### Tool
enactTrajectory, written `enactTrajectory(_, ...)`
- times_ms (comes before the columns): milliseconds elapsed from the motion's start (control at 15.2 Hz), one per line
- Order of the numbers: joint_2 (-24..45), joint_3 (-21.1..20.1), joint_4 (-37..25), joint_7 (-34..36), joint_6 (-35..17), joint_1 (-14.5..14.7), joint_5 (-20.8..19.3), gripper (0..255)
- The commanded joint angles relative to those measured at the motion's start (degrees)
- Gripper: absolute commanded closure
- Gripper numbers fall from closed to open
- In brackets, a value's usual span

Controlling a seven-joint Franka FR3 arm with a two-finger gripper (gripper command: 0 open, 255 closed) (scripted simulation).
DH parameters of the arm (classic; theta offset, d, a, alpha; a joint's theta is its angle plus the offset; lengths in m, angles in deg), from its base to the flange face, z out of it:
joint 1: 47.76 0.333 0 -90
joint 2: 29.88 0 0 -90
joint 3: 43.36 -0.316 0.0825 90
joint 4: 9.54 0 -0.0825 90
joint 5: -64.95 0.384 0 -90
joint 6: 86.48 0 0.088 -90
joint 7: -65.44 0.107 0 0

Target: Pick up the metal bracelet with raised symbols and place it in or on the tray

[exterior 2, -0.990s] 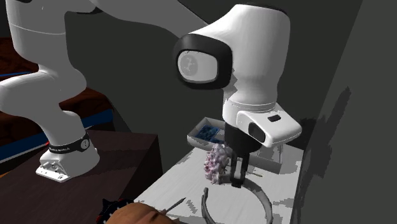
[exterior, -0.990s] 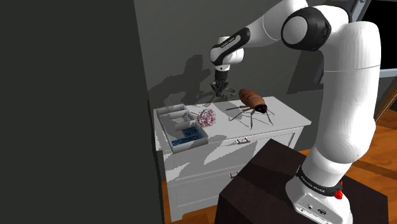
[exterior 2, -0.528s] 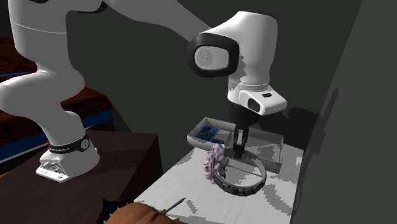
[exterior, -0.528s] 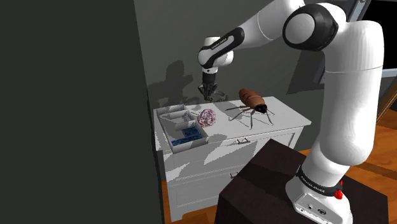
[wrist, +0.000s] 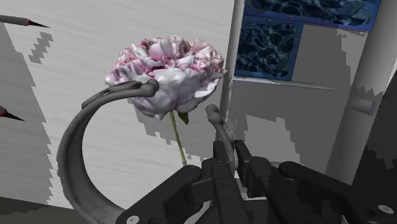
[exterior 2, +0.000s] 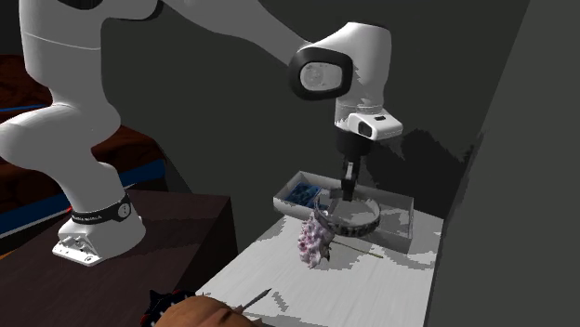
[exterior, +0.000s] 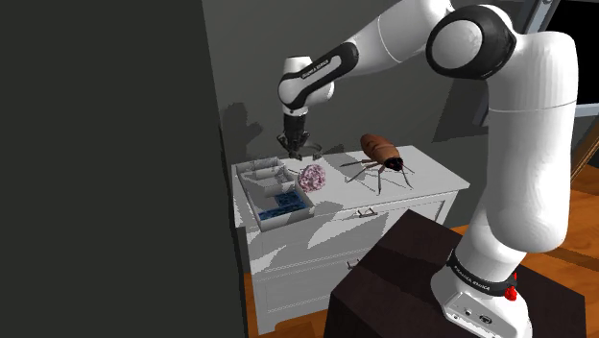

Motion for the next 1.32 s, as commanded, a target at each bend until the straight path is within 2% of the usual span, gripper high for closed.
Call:
enactTrajectory(0,0.78,-0.76,-1.07,2.72,0.19,1.72,-0.26,255)
enactTrajectory(726,8.06,-4.15,-12.54,15.72,3.99,10.42,-1.71,255)
enactTrajectory(1254,10.81,-4.26,-10.42,15.50,-0.87,10.38,-1.48,255)
